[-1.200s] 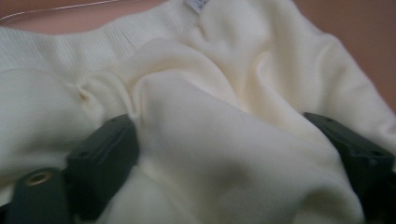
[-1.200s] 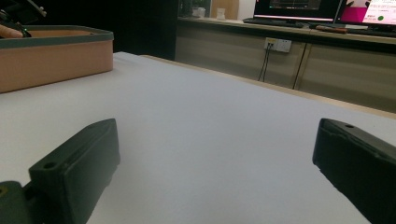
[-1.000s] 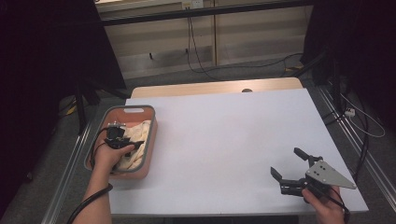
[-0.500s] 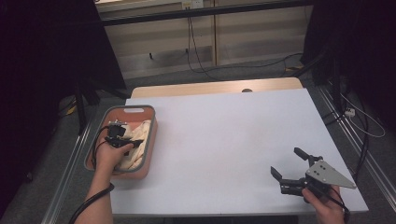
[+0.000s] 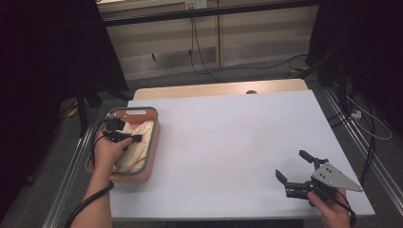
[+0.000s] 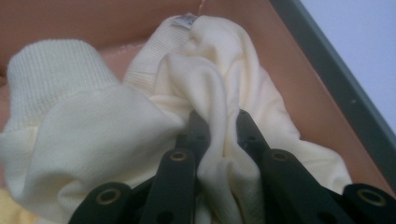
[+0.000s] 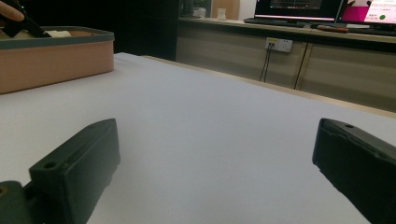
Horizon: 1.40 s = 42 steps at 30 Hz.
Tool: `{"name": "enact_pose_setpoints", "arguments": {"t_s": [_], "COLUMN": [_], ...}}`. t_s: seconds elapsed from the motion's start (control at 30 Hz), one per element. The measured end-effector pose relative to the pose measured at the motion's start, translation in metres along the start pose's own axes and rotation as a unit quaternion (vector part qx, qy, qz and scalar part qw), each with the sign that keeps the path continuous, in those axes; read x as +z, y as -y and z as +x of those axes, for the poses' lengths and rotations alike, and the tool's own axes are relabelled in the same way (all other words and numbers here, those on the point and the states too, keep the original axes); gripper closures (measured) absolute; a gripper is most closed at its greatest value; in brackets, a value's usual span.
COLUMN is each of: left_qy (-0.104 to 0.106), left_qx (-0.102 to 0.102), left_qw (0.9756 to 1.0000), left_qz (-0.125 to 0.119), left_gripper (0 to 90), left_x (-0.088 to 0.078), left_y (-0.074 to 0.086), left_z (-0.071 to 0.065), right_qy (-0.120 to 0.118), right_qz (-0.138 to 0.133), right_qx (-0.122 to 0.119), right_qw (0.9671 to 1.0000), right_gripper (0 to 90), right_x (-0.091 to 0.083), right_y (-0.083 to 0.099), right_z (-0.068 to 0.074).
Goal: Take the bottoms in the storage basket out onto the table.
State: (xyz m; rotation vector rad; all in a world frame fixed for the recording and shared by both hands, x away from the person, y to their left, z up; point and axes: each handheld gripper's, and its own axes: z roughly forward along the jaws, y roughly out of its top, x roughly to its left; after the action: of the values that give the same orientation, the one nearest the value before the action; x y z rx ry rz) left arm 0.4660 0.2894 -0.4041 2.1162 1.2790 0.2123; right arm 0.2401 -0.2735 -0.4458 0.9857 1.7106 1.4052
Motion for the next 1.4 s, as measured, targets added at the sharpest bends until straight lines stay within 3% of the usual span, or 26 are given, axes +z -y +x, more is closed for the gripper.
{"name": "enact_pose_setpoints", "arguments": {"t_s": [0.07, 0.1, 0.13, 0.2, 0.23, 0.4, 0.5, 0.53, 0.67, 0.7, 0.73, 0.83, 0.97, 1.03, 1.07, 1.13, 1.4], "left_qy": [-0.005, 0.0, 0.005, 0.004, 0.004, 0.015, 0.023, 0.023, 0.018, 0.014, 0.008, 0.002, 0.006, 0.012, 0.018, 0.025, 0.025], "left_qx": [0.001, -0.006, -0.017, -0.007, -0.007, 0.017, 0.018, 0.009, 0.005, 0.01, 0.026, 0.03, 0.038, 0.041, 0.04, 0.035, -0.002], "left_qw": [1.0, 0.9999, 0.9998, 0.9999, 0.9999, 0.9997, 0.9996, 0.9996, 0.9994, 0.9994, 0.999, 0.999, 0.9987, 0.9986, 0.9984, 0.9985, 0.9991], "left_qz": [-0.008, -0.009, -0.007, -0.008, -0.008, -0.011, 0.004, 0.013, 0.028, 0.03, 0.035, 0.034, 0.032, 0.032, 0.034, 0.034, 0.033], "left_gripper": [78.3, 72.6, 53.8, 32.0, 26.4, 19.0, 18.2, 17.0, 17.9, 17.9, 17.9, 18.2, 27.8, 38.9, 47.7, 55.9, 67.6], "left_x": [0.001, 0.001, 0.005, 0.007, 0.007, 0.006, 0.008, 0.012, 0.018, 0.019, 0.021, 0.023, 0.022, 0.022, 0.022, 0.022, 0.019], "left_y": [0.002, 0.003, 0.007, 0.012, 0.012, 0.02, 0.024, 0.028, 0.029, 0.029, 0.029, 0.029, 0.029, 0.029, 0.028, 0.028, 0.025], "left_z": [0.001, 0.002, 0.004, 0.007, 0.007, 0.012, 0.013, 0.014, 0.013, 0.012, 0.011, 0.009, 0.008, 0.007, 0.006, 0.006, 0.008], "right_qy": [0.0, 0.0, 0.001, 0.0, 0.0, -0.002, -0.004, -0.004, -0.004, -0.004, -0.003, -0.005, -0.008, -0.006, -0.007, -0.006, -0.005], "right_qz": [0.001, 0.001, 0.0, 0.0, 0.0, 0.001, 0.003, 0.003, 0.002, 0.002, 0.002, 0.002, 0.003, 0.004, 0.005, 0.005, 0.007], "right_qx": [-0.001, 0.0, 0.0, 0.001, 0.001, 0.001, 0.001, 0.001, 0.002, 0.002, 0.002, 0.002, -0.001, -0.001, -0.001, -0.002, 0.0], "right_qw": [1.0, 1.0, 1.0, 1.0, 1.0, 1.0, 1.0, 1.0, 1.0, 1.0, 1.0, 1.0, 1.0, 1.0, 1.0, 1.0, 1.0], "right_gripper": [0.4, 0.4, 0.4, 0.4, 0.4, 0.4, 0.4, 0.4, 0.4, 0.4, 0.4, 0.4, 0.4, 0.4, 0.4, 0.4, 0.4], "right_x": [0.0, 0.0, 0.0, 0.0, 0.0, 0.0, 0.001, 0.001, 0.001, 0.001, 0.001, 0.001, 0.001, 0.001, 0.002, 0.002, 0.004], "right_y": [0.0, 0.0, 0.0, 0.0, 0.0, 0.001, 0.001, 0.001, 0.001, 0.001, 0.001, 0.001, 0.001, 0.001, 0.001, 0.001, 0.002], "right_z": [0.0, 0.0, 0.0, 0.0, 0.0, 0.0, 0.001, 0.001, 0.001, 0.001, 0.001, 0.001, 0.001, 0.002, 0.002, 0.002, 0.0]}}
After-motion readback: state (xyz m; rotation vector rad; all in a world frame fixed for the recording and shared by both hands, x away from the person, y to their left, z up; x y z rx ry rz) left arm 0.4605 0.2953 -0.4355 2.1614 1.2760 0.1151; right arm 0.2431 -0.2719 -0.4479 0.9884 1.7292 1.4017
